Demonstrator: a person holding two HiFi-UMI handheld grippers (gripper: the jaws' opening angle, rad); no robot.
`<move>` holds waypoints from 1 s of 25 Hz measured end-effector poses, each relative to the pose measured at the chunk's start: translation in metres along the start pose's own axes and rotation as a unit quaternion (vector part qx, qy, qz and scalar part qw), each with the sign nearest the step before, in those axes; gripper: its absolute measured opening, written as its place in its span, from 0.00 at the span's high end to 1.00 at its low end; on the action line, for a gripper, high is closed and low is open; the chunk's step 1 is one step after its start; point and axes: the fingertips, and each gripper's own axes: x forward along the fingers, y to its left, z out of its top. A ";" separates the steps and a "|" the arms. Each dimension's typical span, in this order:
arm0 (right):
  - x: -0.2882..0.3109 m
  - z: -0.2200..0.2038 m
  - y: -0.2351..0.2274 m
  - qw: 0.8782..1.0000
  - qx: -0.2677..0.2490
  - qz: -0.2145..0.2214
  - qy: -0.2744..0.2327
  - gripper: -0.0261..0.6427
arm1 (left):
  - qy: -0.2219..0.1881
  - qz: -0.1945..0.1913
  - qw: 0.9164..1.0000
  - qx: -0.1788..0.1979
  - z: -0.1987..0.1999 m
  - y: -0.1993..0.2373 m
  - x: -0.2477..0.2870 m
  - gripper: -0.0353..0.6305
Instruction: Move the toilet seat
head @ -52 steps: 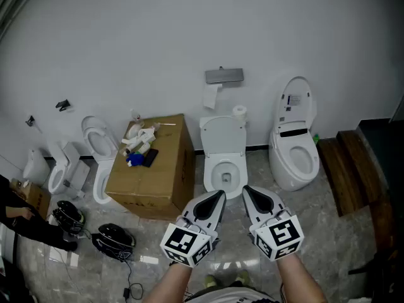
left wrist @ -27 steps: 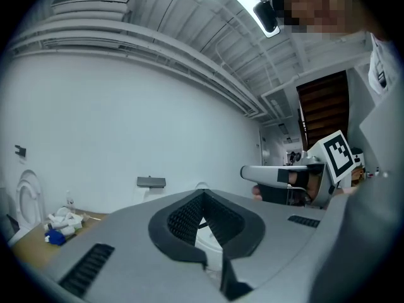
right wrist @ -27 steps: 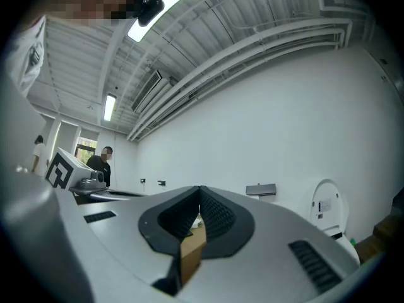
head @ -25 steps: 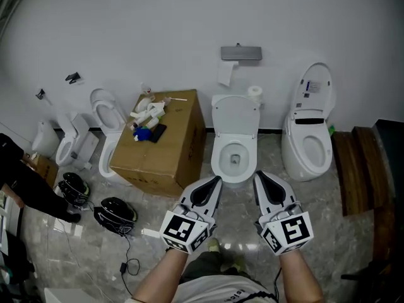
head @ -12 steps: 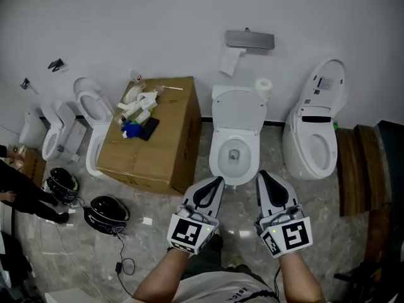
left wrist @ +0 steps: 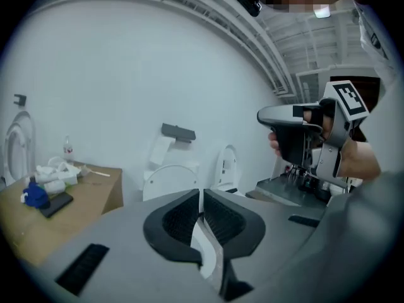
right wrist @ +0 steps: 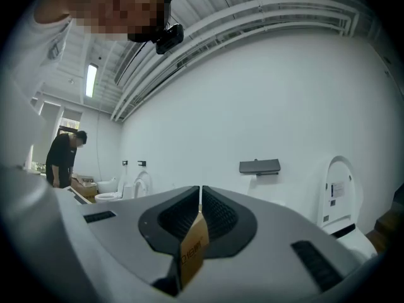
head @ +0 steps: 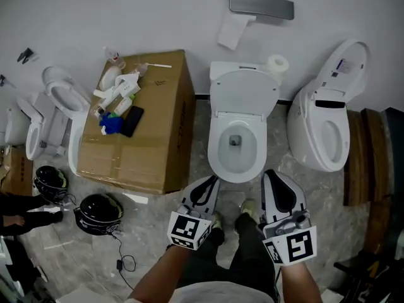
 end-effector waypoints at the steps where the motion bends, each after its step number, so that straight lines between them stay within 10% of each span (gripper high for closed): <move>1: 0.009 -0.013 -0.003 1.000 0.002 0.002 0.004 0.94 | 0.010 0.004 1.000 -0.008 -0.017 0.009 0.009 0.93; 10: 0.070 -0.153 -0.043 0.999 0.018 0.014 0.036 0.94 | 0.091 0.045 0.986 -0.130 -0.198 0.082 0.089 0.81; 25: 0.123 -0.283 -0.076 0.998 0.025 0.047 0.040 0.94 | 0.157 0.149 0.926 -0.310 -0.423 0.169 0.164 0.77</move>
